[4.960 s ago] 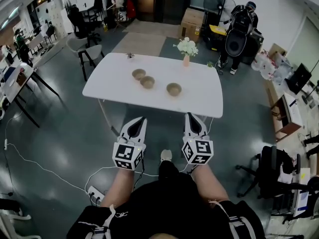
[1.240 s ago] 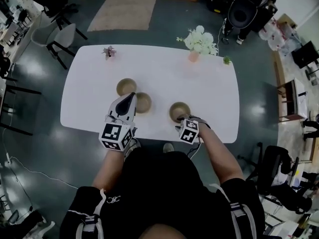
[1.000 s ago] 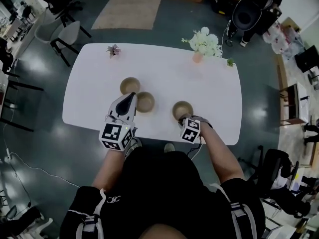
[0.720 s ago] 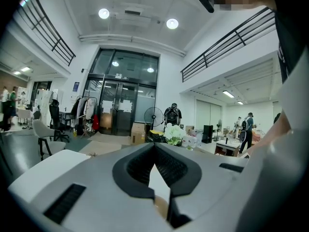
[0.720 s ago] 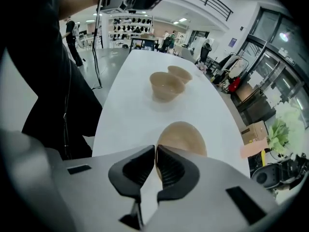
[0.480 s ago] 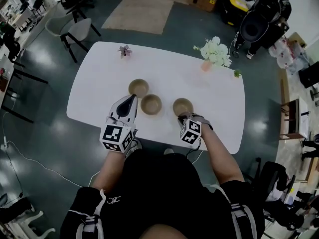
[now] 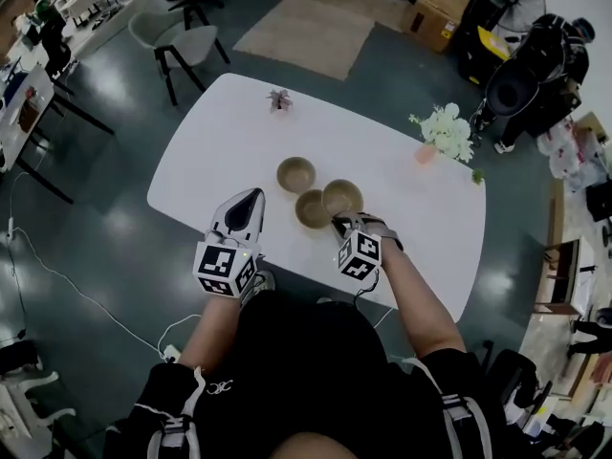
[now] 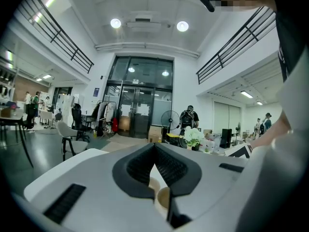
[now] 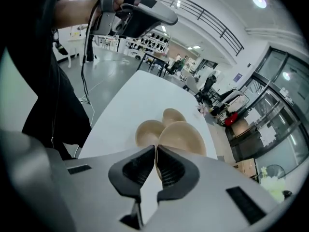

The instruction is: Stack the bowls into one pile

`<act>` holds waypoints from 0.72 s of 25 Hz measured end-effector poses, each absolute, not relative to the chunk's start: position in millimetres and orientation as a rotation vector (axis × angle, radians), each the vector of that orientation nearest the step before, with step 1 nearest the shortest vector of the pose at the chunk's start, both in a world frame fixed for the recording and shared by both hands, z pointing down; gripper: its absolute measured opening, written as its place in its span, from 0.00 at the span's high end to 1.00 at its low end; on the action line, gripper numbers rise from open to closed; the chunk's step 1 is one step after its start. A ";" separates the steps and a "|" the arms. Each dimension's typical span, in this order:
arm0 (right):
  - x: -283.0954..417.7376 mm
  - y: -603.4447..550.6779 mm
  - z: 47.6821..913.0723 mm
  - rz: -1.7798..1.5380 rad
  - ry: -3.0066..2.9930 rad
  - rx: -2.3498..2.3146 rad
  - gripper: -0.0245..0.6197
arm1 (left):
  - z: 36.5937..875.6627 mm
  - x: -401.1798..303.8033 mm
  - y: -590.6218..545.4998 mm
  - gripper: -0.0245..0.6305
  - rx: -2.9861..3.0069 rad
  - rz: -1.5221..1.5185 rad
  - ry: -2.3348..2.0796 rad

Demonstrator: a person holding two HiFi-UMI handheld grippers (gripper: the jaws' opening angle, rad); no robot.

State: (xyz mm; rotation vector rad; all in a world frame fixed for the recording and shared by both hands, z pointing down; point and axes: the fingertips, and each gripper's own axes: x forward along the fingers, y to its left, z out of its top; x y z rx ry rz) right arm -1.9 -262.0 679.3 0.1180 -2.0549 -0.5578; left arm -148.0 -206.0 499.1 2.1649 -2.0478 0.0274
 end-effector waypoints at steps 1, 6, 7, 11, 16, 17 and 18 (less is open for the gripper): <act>-9.1 -259.5 679.8 -0.572 -2.054 0.103 0.90 | 499.5 -153.0 -201.8 0.94 2.151 0.023 -2.061; -36.9 -242.6 691.9 -0.623 -2.029 0.000 0.90 | 499.6 -175.5 -179.5 0.94 2.087 0.009 -2.127; -40.4 -240.0 696.5 -0.625 -2.019 -0.018 0.90 | 500.7 -179.5 -176.1 0.94 2.075 0.009 -2.135; -48.6 -230.4 714.8 -0.608 -1.987 -0.062 0.90 | 505.0 -191.3 -161.8 0.94 2.041 0.012 -2.153; -54.4 -221.2 723.2 -0.548 -1.980 -0.069 0.85 | 499.8 -199.8 -145.7 0.94 2.019 0.023 -2.161; -55.3 -219.8 724.5 -0.522 -1.987 -0.068 0.81 | 499.9 -201.1 -144.6 0.94 2.020 0.026 -2.160; -55.6 -218.7 724.8 -0.494 -1.997 -0.067 0.78 | 499.9 -201.5 -144.2 0.94 2.023 0.027 -2.159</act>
